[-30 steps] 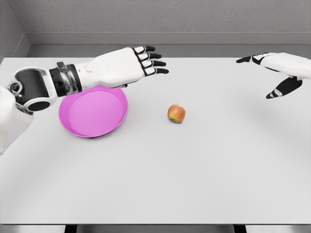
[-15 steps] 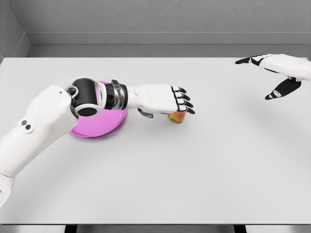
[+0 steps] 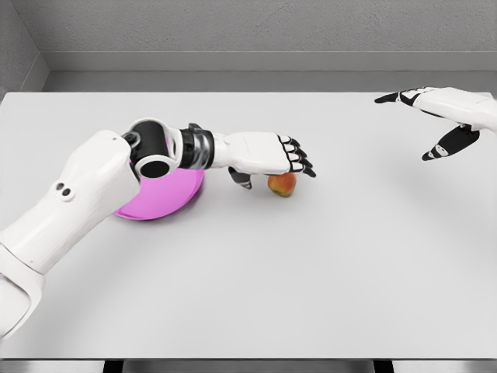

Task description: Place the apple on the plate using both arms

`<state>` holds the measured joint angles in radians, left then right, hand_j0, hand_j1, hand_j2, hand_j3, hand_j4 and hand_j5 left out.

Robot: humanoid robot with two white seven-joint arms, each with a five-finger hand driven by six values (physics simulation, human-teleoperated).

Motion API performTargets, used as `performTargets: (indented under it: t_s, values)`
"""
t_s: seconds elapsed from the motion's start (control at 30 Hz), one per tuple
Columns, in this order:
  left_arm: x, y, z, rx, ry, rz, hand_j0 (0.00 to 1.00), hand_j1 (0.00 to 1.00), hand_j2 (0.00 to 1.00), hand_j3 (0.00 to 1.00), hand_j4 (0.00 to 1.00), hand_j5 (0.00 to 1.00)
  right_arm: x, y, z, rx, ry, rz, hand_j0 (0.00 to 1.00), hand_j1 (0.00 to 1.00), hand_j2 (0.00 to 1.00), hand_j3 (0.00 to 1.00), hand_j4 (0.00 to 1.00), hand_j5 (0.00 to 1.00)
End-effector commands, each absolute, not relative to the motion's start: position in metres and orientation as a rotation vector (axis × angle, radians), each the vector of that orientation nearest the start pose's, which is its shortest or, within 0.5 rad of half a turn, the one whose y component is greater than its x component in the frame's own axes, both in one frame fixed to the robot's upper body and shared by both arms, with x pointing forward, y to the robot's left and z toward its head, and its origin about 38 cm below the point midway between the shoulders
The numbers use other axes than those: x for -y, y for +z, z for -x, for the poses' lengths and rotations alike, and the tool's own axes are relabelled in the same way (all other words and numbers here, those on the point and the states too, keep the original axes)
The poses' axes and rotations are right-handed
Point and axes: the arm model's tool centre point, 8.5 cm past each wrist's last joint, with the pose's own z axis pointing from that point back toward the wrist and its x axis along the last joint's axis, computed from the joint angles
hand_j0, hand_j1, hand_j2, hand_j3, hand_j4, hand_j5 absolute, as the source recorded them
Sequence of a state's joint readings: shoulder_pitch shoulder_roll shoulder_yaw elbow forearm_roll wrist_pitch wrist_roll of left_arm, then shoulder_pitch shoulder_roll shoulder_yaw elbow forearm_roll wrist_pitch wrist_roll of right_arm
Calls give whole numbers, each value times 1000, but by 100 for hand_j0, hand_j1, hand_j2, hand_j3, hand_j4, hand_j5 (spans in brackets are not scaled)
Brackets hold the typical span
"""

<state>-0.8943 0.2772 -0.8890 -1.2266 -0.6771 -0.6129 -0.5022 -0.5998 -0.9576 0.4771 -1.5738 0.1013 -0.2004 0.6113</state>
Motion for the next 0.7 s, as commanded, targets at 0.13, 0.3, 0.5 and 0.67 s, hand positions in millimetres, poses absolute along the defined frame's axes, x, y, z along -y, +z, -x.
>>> performTargets:
  t_s: [0.13,0.3,0.5,0.67]
  values:
    - [-57,185,-470,-1850,2850,258,100,100,100,100,100,100,356,276,-432,1332,1661,427,100,100,100,100,100,100]
    - [-52,178,-473,-1830,2885,240,100,100,100,100,100,100,355,277,-432,1335,1663,428,100,100,100,100,100,100]
    - [-50,171,-474,-1768,2942,219,100,100,100,100,100,100,355,276,-432,1333,1662,427,100,100,100,100,100,100]
    - [-44,164,-475,-1710,2974,227,100,100,100,100,100,100,355,276,-432,1334,1663,427,100,100,100,100,100,100]
